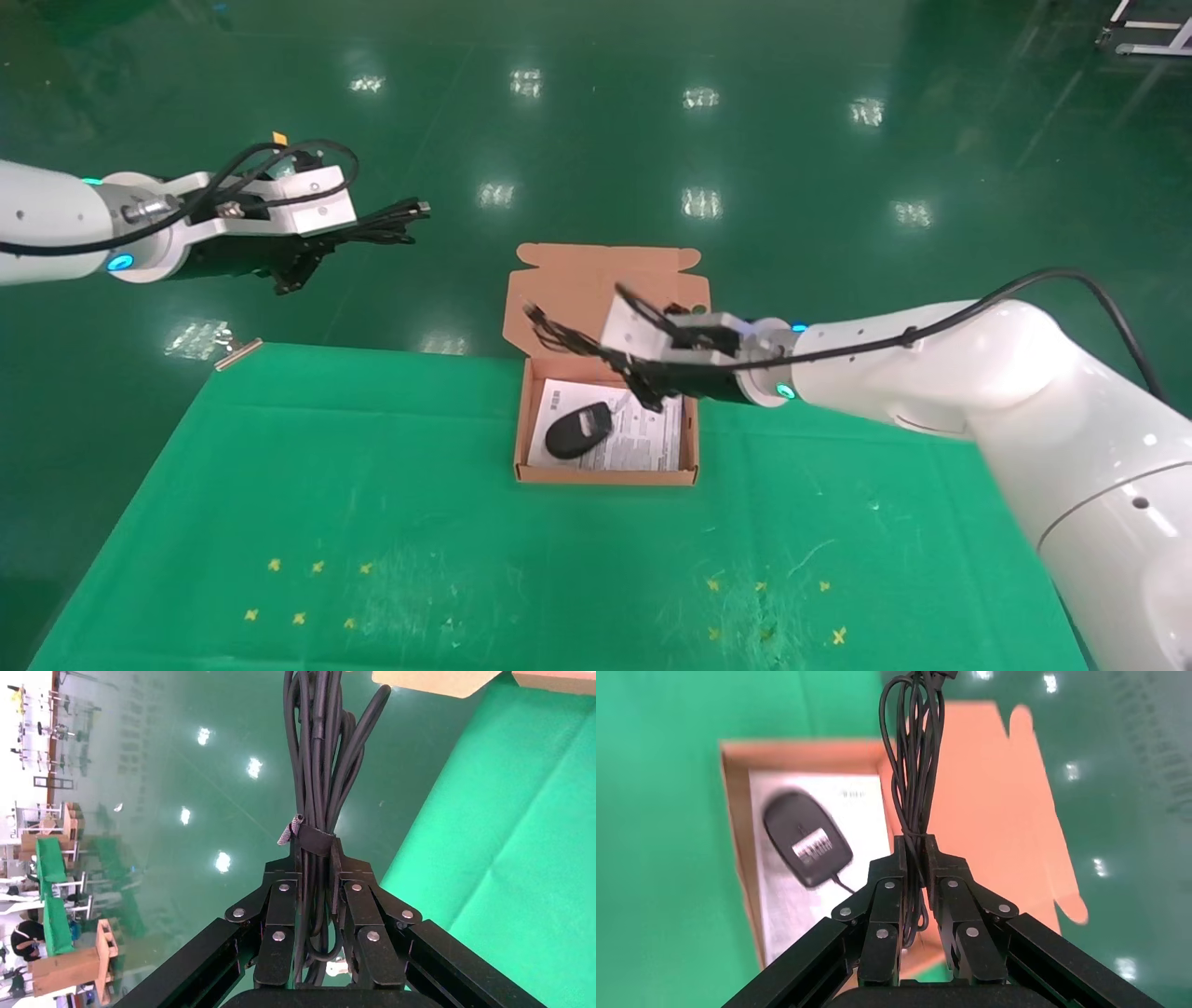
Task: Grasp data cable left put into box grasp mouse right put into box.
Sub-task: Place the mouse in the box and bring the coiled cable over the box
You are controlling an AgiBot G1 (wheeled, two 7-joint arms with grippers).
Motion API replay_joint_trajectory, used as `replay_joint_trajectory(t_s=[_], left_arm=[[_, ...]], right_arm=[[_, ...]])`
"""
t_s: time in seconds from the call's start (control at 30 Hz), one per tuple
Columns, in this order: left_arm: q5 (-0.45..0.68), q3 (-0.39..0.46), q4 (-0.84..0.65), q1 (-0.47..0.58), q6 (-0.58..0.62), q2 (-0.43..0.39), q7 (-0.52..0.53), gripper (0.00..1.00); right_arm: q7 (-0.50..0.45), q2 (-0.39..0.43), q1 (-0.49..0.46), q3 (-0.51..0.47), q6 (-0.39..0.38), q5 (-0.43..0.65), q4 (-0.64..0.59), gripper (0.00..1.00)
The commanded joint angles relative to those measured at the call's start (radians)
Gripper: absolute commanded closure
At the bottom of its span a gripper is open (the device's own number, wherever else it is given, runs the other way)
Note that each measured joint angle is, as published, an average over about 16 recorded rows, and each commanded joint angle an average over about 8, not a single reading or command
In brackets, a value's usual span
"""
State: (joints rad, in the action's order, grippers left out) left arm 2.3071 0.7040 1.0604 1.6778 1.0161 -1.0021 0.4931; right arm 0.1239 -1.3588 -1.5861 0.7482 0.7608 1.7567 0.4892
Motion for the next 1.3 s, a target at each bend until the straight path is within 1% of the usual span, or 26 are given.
replay_joint_trajectory(t_s=[0.03, 0.33, 0.6, 0.63, 0.67, 0.87, 0.9, 0.93, 1.3], left_arm=[[0.001, 0.0, 0.002, 0.0, 0.0, 0.0, 0.001, 1.0], [0.002, 0.0, 0.004, -0.001, 0.001, 0.001, 0.004, 1.0], [0.003, 0.0, 0.005, -0.001, 0.001, 0.001, 0.004, 1.0], [0.003, 0.0, 0.005, -0.001, 0.001, 0.001, 0.004, 1.0], [0.003, 0.0, 0.005, -0.001, 0.001, 0.001, 0.004, 1.0], [0.002, 0.0, 0.005, -0.002, 0.001, 0.001, 0.004, 1.0], [0.002, 0.0, 0.005, -0.002, 0.001, 0.001, 0.004, 1.0], [0.002, 0.0, 0.005, -0.002, 0.001, 0.001, 0.004, 1.0], [-0.002, 0.002, 0.008, -0.006, -0.004, -0.007, 0.0, 1.0]], right_arm=[[0.002, -0.004, 0.001, 0.021, -0.012, 0.015, -0.005, 1.0], [0.002, -0.013, 0.024, 0.15, -0.109, 0.021, 0.047, 1.0], [-0.016, -0.014, 0.025, 0.27, -0.192, 0.002, 0.078, 1.0], [-0.02, -0.014, 0.023, 0.284, -0.201, -0.002, 0.08, 0.99], [-0.024, -0.014, 0.022, 0.298, -0.208, -0.006, 0.082, 0.93], [-0.045, -0.014, 0.013, 0.363, -0.235, -0.028, 0.087, 0.18], [-0.047, -0.013, 0.012, 0.37, -0.238, -0.031, 0.088, 0.06], [-0.049, -0.011, 0.011, 0.375, -0.239, -0.033, 0.091, 0.0], [-0.069, 0.032, 0.028, 0.396, -0.234, -0.059, 0.144, 0.0]])
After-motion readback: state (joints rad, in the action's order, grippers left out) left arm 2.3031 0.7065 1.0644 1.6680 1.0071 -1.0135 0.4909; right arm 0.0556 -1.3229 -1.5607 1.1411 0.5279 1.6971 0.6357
